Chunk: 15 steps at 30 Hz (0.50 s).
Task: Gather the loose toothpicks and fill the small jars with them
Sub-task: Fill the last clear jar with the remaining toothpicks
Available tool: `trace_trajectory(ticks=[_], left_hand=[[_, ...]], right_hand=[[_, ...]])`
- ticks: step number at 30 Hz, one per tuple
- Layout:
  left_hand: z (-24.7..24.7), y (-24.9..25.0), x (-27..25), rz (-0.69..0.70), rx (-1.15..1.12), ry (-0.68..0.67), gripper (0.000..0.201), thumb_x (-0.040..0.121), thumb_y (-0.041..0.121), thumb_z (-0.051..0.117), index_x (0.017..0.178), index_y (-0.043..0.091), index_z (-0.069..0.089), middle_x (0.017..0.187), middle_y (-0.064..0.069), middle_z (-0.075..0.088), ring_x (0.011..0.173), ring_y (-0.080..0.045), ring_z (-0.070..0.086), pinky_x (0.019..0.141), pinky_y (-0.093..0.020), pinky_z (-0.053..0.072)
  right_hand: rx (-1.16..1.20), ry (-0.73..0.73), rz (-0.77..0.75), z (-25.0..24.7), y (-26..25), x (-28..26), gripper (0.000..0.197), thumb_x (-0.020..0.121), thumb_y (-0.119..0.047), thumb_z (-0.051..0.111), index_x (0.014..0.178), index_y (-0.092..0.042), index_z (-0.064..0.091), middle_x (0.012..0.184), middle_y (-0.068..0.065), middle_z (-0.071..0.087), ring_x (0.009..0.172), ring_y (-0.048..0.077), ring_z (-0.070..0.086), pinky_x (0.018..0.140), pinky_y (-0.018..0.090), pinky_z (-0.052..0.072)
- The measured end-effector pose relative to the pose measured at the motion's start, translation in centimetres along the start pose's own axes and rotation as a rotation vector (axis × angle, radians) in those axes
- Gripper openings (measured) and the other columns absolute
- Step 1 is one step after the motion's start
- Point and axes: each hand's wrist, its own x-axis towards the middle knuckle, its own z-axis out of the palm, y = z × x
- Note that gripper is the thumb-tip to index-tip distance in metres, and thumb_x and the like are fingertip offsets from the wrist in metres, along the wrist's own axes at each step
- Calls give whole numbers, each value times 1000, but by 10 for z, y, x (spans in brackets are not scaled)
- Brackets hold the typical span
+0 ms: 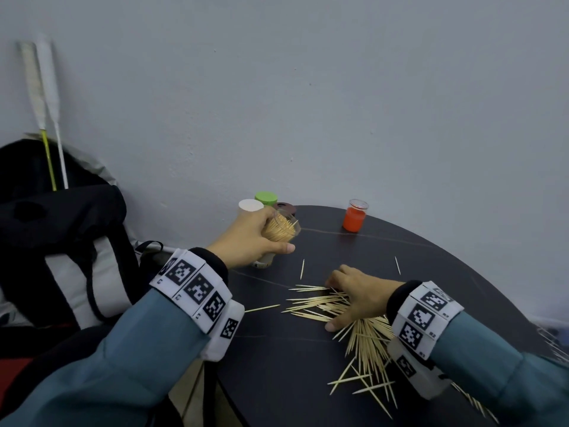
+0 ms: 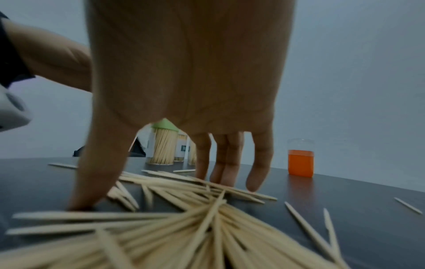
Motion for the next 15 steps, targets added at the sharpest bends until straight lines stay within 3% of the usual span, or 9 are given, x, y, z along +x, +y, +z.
trace_trajectory(ticks=[5, 10, 15], left_hand=[[8, -1, 5, -25, -15, -34, 33, 75, 26, 78, 94, 16, 53, 82, 6, 56, 76, -10, 51, 67, -20, 39], [11, -1, 8, -5, -28, -33, 30, 75, 24, 78, 83, 25, 49, 77, 10, 53, 71, -3, 49, 65, -19, 36], [14, 0, 8, -17, -55, -61, 30, 75, 23, 77, 90, 20, 51, 83, 6, 57, 80, -10, 53, 73, -21, 40]], right_hand=[[-24, 0, -68, 0, -9, 3, 52, 86, -38, 62, 127, -12, 42, 128, 5, 39, 120, 19, 38, 100, 29, 35], [-93, 21, -68, 1, -15, 7, 34, 92, -25, 55, 120, -7, 48, 127, 9, 45, 118, 22, 42, 98, 29, 34], [-116, 12, -39, 3, -17, 6, 32, 95, -20, 49, 122, -3, 47, 130, 12, 47, 118, 25, 47, 94, 30, 36]])
